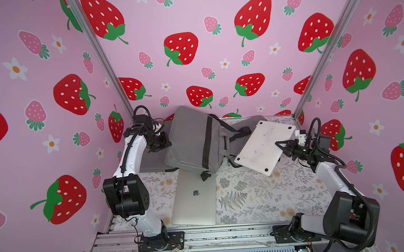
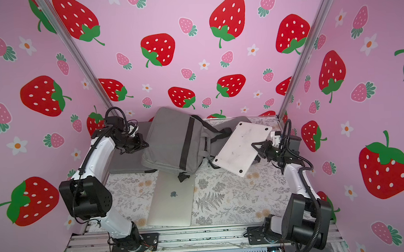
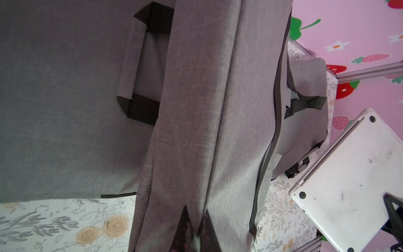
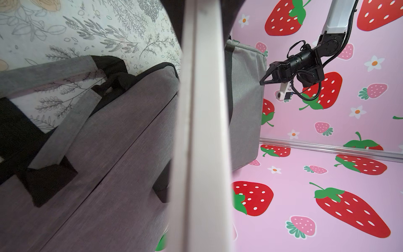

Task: Open the zippered laptop bag and take out the laptop
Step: Place the zippered laptop bag in the zippered laptop bag.

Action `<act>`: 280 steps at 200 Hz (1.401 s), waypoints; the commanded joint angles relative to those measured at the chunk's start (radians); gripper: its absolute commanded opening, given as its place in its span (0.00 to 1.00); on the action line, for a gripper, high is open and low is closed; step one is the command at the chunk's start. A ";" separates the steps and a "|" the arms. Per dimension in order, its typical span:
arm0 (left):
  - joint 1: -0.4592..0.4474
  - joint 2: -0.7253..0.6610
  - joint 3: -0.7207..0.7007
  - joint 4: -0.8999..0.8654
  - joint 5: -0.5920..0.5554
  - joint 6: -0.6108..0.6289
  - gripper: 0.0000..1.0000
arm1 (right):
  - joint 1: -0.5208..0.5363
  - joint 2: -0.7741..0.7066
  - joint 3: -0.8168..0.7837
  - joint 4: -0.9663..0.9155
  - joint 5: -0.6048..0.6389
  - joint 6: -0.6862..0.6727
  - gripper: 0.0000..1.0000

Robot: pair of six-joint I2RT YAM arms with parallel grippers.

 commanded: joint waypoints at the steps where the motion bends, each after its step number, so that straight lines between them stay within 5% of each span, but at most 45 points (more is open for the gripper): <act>1: 0.054 -0.035 0.002 -0.002 -0.009 0.025 0.00 | 0.014 -0.010 0.075 0.079 -0.071 -0.011 0.00; 121: 0.222 0.076 0.177 -0.071 -0.248 0.057 0.00 | 0.086 0.021 0.065 0.091 -0.039 -0.021 0.00; 186: 0.292 0.129 0.182 0.049 -0.311 -0.018 0.00 | 0.103 0.024 0.057 0.106 -0.035 -0.013 0.00; 211: 0.301 0.181 0.182 0.050 -0.306 -0.020 0.04 | 0.104 0.025 0.058 0.108 -0.031 -0.012 0.00; 280: 0.295 0.278 0.221 -0.012 -0.326 -0.011 0.43 | 0.105 0.025 0.060 0.108 -0.031 -0.015 0.00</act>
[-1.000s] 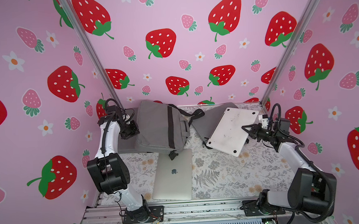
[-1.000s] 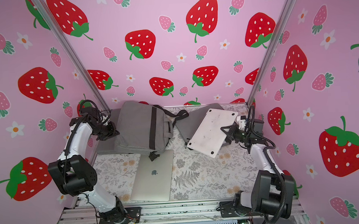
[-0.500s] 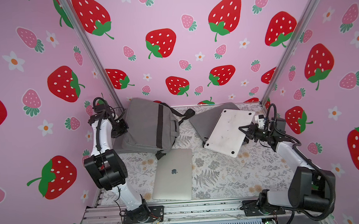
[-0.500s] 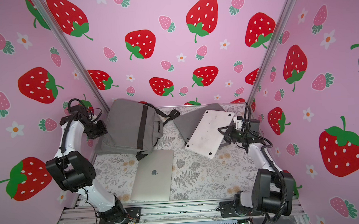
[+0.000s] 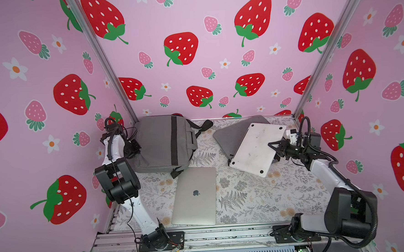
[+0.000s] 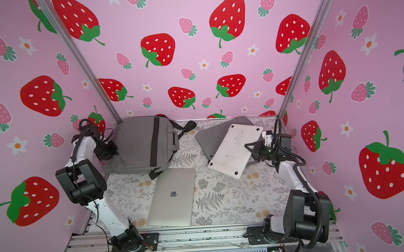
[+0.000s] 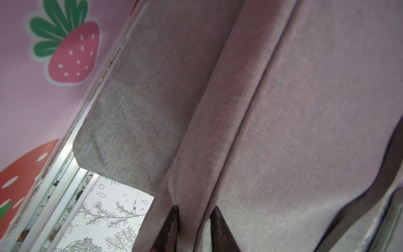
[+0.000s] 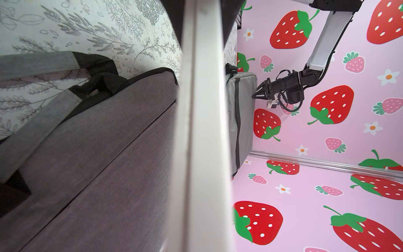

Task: Open the zippered laptop bag and take out the laptop
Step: Place the zippered laptop bag in the zippered laptop bag.

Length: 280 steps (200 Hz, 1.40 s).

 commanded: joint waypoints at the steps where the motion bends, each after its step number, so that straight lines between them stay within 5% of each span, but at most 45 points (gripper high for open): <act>1: -0.006 -0.016 0.061 -0.013 -0.017 -0.005 0.44 | 0.003 -0.021 0.044 0.106 -0.070 0.001 0.00; 67: -0.091 -0.100 0.070 -0.056 -0.067 0.020 0.62 | 0.005 -0.014 0.051 0.100 -0.067 -0.016 0.00; 137: -0.426 -0.202 -0.012 -0.025 -0.187 0.077 0.68 | 0.014 -0.013 0.045 0.097 -0.094 -0.039 0.00; 188: -0.689 -0.076 0.029 -0.039 -0.351 0.048 0.73 | 0.026 -0.014 0.031 0.103 -0.093 -0.044 0.00; 280: -0.855 0.138 0.086 -0.014 -0.616 0.012 0.83 | 0.026 -0.021 0.019 0.097 -0.094 -0.047 0.00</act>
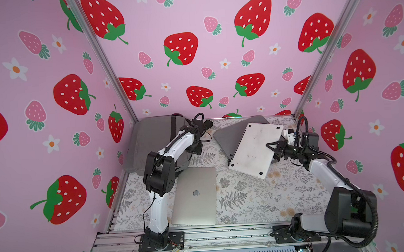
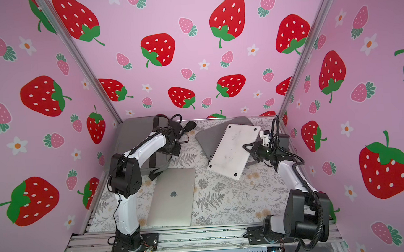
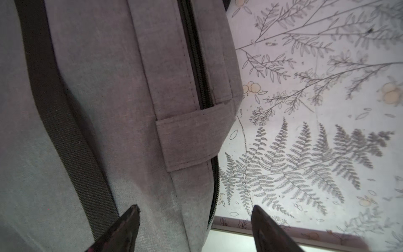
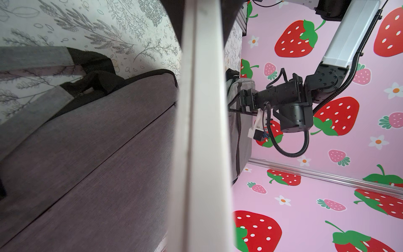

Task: Open the zippered laptop bag and take out the laptop
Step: Place the zippered laptop bag in the zippered laptop bag.

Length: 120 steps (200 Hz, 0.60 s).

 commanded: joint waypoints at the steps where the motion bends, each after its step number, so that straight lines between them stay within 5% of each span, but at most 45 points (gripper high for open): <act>1: -0.006 0.034 0.051 -0.001 -0.102 -0.021 0.83 | 0.004 -0.027 0.018 0.097 -0.087 -0.001 0.00; 80: -0.050 0.143 0.060 0.006 -0.338 -0.054 0.83 | 0.004 -0.024 0.017 0.097 -0.086 0.000 0.00; 120: -0.074 0.189 0.087 -0.025 -0.448 -0.089 0.73 | 0.003 -0.028 0.015 0.097 -0.087 -0.001 0.00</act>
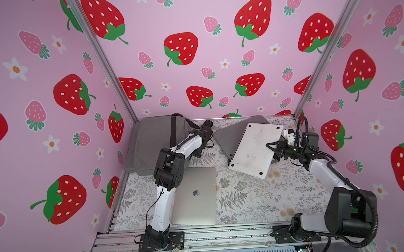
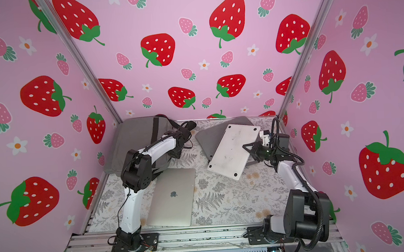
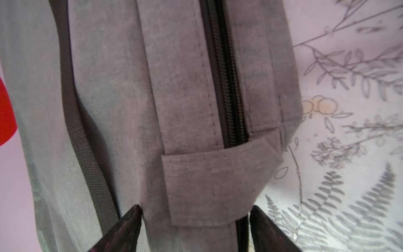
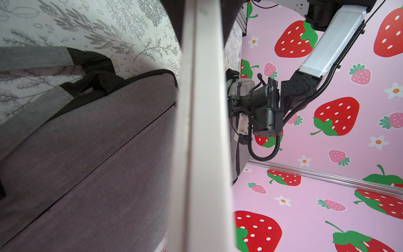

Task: Open the zippered laptop bag and take out the laptop
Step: Place the zippered laptop bag in the zippered laptop bag.

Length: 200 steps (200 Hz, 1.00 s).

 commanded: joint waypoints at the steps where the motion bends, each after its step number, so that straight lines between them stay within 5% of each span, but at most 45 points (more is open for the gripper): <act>1: -0.016 0.033 0.050 -0.038 -0.131 -0.050 0.73 | 0.004 -0.028 0.016 0.097 -0.087 0.000 0.00; 53: -0.026 0.065 0.084 -0.089 -0.188 -0.082 0.53 | 0.002 -0.027 0.016 0.099 -0.090 0.001 0.00; 130: -0.038 0.006 0.165 -0.152 -0.242 -0.057 0.00 | 0.001 -0.030 0.020 0.105 -0.093 0.007 0.00; 200: -0.004 -0.104 0.146 -0.085 -0.361 0.070 0.00 | -0.007 -0.036 0.029 0.109 -0.099 0.013 0.00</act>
